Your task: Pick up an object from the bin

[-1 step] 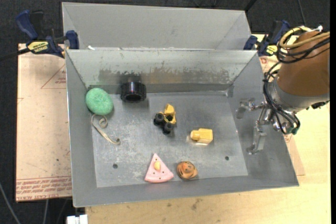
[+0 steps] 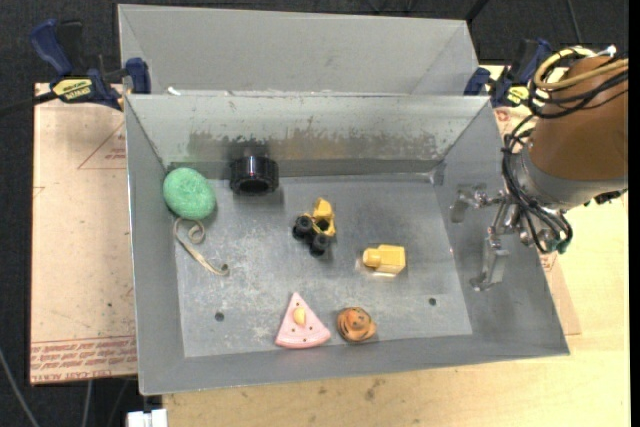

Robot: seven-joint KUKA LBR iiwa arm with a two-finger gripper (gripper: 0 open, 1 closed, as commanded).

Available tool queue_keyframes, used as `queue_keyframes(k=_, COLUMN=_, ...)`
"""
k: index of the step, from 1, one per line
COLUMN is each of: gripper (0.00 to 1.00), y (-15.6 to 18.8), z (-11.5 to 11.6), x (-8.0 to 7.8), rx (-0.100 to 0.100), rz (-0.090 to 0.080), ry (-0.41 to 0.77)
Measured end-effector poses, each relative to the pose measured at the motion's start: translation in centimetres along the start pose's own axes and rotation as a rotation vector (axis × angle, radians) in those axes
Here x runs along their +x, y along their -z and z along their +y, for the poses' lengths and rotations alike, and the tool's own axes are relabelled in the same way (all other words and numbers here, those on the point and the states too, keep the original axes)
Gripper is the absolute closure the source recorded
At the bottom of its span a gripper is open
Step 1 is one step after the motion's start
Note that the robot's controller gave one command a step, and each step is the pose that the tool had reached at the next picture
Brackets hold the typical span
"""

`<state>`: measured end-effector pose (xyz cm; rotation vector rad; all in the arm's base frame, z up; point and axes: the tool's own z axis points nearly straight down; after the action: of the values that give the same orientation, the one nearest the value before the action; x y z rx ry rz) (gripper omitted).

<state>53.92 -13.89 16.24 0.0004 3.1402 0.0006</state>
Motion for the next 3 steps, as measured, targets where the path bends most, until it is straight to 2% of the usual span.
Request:
queue_keyframes(k=1, gripper=0.0, y=1.0, z=-0.6, x=1.9, rx=-0.001, rz=0.001, ry=0.034)
queue_keyframes(k=2, gripper=0.0, y=2.2, z=0.7, x=1.3, rx=0.0, rz=0.0, ry=0.023)
queue_keyframes(k=3, gripper=0.0, y=-1.6, z=4.6, x=0.2, rx=0.002, rz=-0.01, ry=0.076)
